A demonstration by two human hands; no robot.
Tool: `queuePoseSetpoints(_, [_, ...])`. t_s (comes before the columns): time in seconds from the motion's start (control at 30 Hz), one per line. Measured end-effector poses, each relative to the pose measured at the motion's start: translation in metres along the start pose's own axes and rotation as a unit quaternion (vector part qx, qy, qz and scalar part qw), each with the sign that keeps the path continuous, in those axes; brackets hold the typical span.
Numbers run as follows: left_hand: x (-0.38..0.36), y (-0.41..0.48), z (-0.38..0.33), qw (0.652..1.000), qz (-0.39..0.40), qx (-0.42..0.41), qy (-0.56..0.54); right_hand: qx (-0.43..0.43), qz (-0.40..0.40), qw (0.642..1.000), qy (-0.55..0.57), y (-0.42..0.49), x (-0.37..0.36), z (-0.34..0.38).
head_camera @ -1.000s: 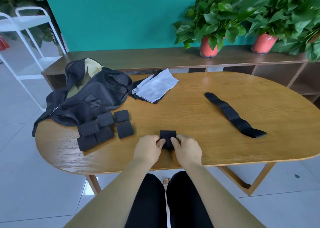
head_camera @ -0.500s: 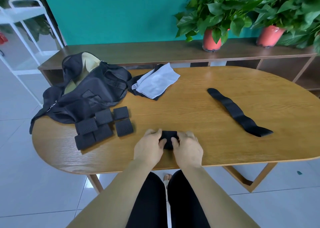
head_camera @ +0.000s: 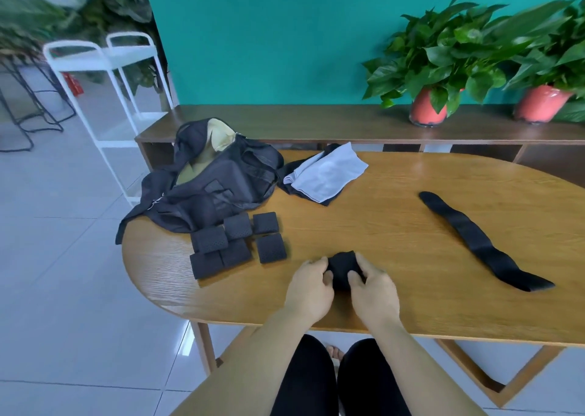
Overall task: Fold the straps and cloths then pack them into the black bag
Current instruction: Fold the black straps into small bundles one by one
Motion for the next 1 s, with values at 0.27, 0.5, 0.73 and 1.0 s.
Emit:
queuePoseSetpoints(0.27, [0.084,0.007,0.019,0.98,-0.19,-0.034,0.044,0.066,0.013,0.995,0.077,0.037,-0.041,0.061])
queuePoseSetpoints(0.5, [0.144,0.038,0.041,0.954,-0.259,0.01,0.15,0.06,0.033,0.997,0.042,0.078,-0.086,0.102])
queuePoseSetpoints(0.73, [0.136,0.052,0.048,0.945,-0.228,0.001,0.235,0.032,0.065,0.997,0.035,0.095,-0.113,0.095])
queuePoseSetpoints(1.0, [0.134,0.049,0.053,0.943,-0.214,0.011,0.253,0.025,0.044,0.996,0.07,0.092,-0.101,0.089])
Point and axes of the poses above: each hand's wrist, its own y-axis towards the middle knuckle, its own x-axis out of the back of the hand, z = x × y, the point moved 9 cm from there along y, towards the middle knuckle, and after that the axes turned 11 degrees about x, right-handed, at the moved point
